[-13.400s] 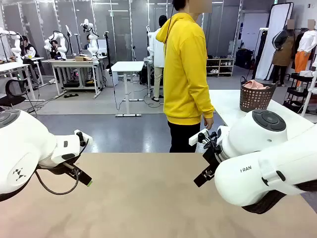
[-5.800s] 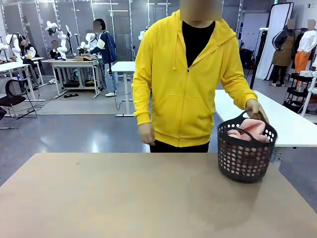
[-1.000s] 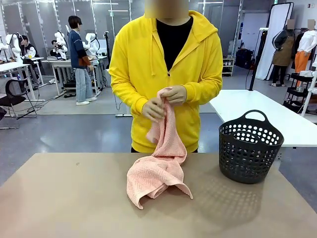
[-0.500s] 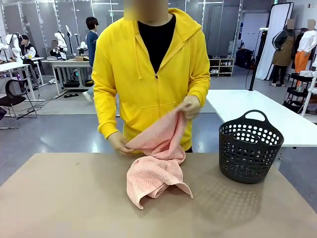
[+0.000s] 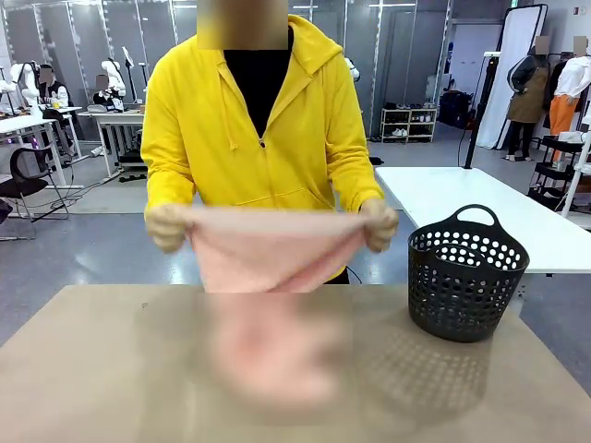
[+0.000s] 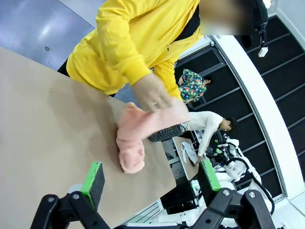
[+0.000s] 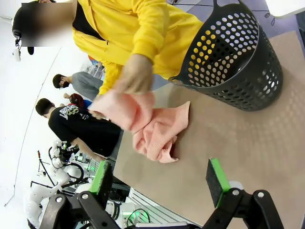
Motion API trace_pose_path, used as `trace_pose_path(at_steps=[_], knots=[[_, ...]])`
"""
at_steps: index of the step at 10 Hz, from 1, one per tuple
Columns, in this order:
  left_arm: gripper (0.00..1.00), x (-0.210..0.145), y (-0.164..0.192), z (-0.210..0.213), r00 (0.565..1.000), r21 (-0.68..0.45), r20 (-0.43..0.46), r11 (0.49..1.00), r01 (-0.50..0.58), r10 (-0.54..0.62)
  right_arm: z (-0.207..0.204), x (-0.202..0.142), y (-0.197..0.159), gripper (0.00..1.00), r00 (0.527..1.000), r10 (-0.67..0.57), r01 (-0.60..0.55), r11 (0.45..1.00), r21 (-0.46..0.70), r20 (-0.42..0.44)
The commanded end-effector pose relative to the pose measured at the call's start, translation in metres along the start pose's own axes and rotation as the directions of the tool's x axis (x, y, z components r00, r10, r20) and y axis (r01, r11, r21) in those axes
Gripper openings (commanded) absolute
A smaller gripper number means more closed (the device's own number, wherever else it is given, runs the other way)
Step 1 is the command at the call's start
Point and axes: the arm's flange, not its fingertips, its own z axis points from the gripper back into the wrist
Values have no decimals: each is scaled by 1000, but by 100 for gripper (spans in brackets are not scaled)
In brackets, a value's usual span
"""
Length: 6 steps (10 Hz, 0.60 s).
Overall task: Fold the towel.
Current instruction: Grab the top end of the 100 cm Hotel Towel extended by the human.
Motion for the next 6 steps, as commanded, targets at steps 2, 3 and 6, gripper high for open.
trace_pose_path(at_steps=[2, 3, 6], knots=[[100, 4, -1, 1, 1000, -17, 7, 1000, 5, -5, 1, 3, 1, 100, 1000, 1, -1, 1000, 12, 10], [100, 4, -1, 1, 1000, -17, 7, 1000, 5, -5, 1, 3, 1, 100, 1000, 1, -1, 1000, 12, 10], [100, 4, -1, 1, 1000, -17, 7, 1000, 5, -5, 1, 3, 1, 100, 1000, 1, -1, 1000, 12, 10]])
